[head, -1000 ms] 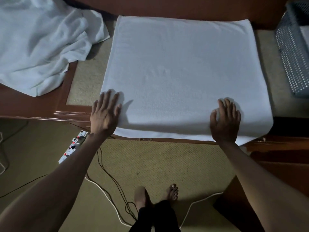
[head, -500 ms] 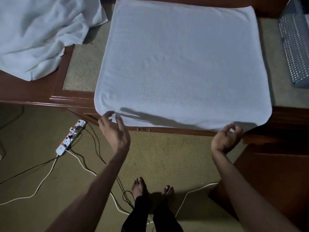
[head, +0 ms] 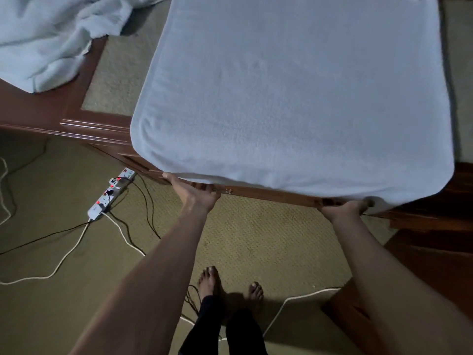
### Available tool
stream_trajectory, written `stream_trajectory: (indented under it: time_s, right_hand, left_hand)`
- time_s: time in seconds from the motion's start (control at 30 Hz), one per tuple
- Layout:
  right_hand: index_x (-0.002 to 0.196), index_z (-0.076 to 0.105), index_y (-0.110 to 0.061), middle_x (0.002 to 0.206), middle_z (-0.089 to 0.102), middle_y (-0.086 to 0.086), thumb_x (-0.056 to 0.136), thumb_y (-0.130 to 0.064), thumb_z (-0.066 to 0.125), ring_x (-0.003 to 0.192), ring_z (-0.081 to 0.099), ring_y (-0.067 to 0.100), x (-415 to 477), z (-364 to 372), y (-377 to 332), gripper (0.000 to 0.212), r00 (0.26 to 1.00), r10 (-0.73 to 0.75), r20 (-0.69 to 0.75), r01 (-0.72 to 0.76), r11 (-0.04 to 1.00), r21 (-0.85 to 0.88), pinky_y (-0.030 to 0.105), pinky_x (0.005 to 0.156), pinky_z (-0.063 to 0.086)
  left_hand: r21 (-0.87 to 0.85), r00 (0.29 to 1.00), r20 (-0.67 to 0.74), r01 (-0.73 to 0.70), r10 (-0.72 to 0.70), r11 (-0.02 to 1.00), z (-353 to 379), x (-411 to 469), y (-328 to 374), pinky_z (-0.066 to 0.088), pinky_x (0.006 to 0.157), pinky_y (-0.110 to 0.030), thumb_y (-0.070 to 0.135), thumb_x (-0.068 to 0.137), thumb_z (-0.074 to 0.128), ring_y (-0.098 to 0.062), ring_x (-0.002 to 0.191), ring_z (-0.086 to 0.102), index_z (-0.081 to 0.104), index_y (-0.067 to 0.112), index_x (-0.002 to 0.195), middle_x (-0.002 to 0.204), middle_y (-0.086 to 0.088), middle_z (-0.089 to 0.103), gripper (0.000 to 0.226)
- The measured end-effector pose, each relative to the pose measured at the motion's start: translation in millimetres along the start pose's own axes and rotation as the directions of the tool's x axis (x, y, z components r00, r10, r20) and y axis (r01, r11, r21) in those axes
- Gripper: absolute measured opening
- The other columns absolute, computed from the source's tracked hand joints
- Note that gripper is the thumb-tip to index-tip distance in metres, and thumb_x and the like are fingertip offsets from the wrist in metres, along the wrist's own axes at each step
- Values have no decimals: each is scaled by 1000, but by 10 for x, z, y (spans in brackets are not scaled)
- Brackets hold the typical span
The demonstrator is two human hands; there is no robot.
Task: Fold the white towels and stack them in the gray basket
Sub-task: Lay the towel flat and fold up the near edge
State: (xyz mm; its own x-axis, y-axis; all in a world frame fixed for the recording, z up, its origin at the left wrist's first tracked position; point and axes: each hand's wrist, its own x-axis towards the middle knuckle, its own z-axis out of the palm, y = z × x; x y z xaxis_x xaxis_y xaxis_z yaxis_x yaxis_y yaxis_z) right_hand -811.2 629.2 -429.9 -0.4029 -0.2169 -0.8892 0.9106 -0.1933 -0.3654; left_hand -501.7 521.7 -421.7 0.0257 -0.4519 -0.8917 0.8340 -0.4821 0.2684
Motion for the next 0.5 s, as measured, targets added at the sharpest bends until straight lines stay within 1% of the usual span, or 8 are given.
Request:
stream_trajectory:
  time_s: [0.07,0.13,0.23,0.3,0.33,0.37,0.43,0.5]
  right_hand:
    - [140,53,-25,133,58,11,87,-87,27,117,58,38,31,-62,-11,85,999,-23,28,22,998,58,60,94,51]
    - [141,55,-29,133,62,10,86,-86,30,120,60,41,7,-146,-10,83,990,-54,132,39,993,114,68,98,46]
    - [138,62,-30,137,65,8,90,-71,46,126,60,40,-139,-233,-13,66,958,-152,243,129,986,111,66,103,44]
    - [139,62,-29,141,62,5,89,-65,47,130,57,38,-305,-332,-38,64,959,-219,181,219,976,19,60,107,44]
    - [139,63,-30,140,63,3,90,-64,44,130,58,37,-422,-363,-68,62,960,-246,136,255,966,-50,57,107,44]
    - [137,64,-31,137,65,1,93,-61,41,130,58,34,-520,-426,-77,58,957,-253,140,261,964,-45,55,108,44]
    - [131,67,-33,130,69,-4,101,-54,33,125,62,28,-688,-540,-134,49,977,-209,42,210,977,-37,48,108,47]
    - [120,70,-31,129,69,-6,104,-46,33,118,66,24,-958,-604,-176,43,983,-169,-78,163,984,-71,33,100,52]
  left_hand:
    - [-21,1000,26,-13,14,1000,-4,-96,-4,56,79,-45,95,70,51,-35,117,60,58,22,131,132,-12,61,96]
    - [-14,1000,4,-23,23,1000,-49,-174,7,51,86,-37,94,73,48,-32,116,60,61,22,121,129,-10,62,88]
    - [-24,999,31,22,-22,999,-229,-268,57,46,75,-30,92,74,51,-24,97,58,61,16,124,119,-6,63,91]
    - [-15,995,69,67,-66,998,-357,-379,108,41,66,-28,83,77,60,-22,85,51,58,14,121,111,-7,57,82]
    - [-7,994,79,71,-70,997,-401,-468,135,42,65,-28,75,82,63,-22,85,52,58,13,120,111,-8,57,73]
    - [-5,995,77,64,-64,998,-434,-567,161,47,63,-28,64,87,66,-23,89,57,59,12,121,113,-9,60,63]
    - [-19,998,43,43,-42,999,-465,-795,231,56,62,-31,44,92,71,-27,99,65,60,9,124,122,-10,65,48]
    - [-19,1000,-4,28,-28,999,-500,-983,323,57,58,-30,29,91,73,-26,95,69,62,8,122,121,-9,67,39]
